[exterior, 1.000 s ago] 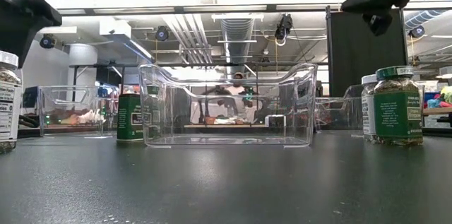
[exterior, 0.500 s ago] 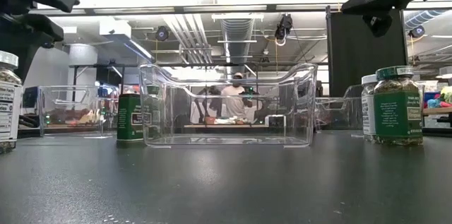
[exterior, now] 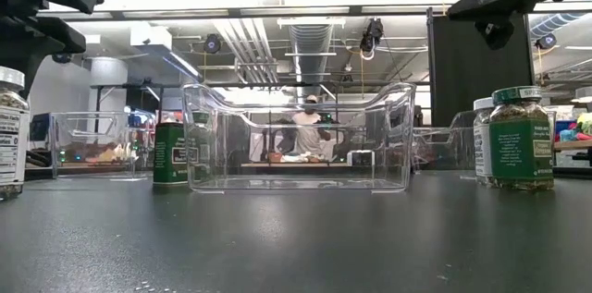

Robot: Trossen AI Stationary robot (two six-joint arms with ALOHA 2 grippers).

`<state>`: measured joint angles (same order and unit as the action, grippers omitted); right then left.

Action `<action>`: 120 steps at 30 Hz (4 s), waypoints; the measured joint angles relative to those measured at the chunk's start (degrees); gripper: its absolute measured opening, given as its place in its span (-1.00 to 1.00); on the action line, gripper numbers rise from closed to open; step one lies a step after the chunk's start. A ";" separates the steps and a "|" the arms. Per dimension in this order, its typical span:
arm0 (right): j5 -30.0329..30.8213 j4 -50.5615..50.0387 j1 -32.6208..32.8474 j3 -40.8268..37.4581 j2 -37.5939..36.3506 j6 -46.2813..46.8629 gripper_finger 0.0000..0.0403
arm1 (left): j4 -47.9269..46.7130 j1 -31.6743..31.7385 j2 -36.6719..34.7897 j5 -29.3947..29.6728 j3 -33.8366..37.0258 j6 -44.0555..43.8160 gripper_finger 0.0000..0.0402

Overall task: Sort spices by type
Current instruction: Put the white seasoning bottle into the top right transparent bin

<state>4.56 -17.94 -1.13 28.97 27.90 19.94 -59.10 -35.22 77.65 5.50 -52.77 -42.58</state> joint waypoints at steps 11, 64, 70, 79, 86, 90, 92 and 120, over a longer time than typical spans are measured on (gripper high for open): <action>0.01 0.00 0.00 -0.13 0.00 0.01 -0.94 | -0.83 0.09 -0.66 0.13 -2.03 1.10 -0.06; -0.55 -6.09 0.00 -0.92 0.00 4.22 -0.94 | -25.92 33.12 35.96 -2.59 -67.41 42.19 -0.06; -0.56 -6.24 0.00 -0.92 -0.01 4.22 -0.94 | -20.58 34.22 35.84 -6.03 -61.47 42.43 -0.06; -0.57 -6.28 0.00 -0.92 -0.07 4.15 -0.94 | -12.39 35.27 34.73 -6.05 -49.49 42.48 -0.06; -0.55 -6.26 0.00 -1.03 -0.07 4.11 -0.94 | -7.33 35.91 34.32 -6.05 -45.13 42.11 -0.06; -0.55 -6.28 0.00 -1.03 -0.07 4.10 -0.94 | -4.25 35.98 33.84 -6.03 -43.27 42.11 -0.06; -0.55 -6.28 0.00 -1.03 -0.07 4.09 -0.94 | -3.75 36.03 33.81 -6.03 -42.54 42.09 -0.06; -0.52 -6.26 0.00 -1.05 -0.07 3.87 -0.94 | -2.08 36.09 33.75 -3.90 -39.28 40.55 0.26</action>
<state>4.04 -24.21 -1.13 27.92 27.83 23.81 -61.18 0.86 111.39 1.60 -92.05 -2.03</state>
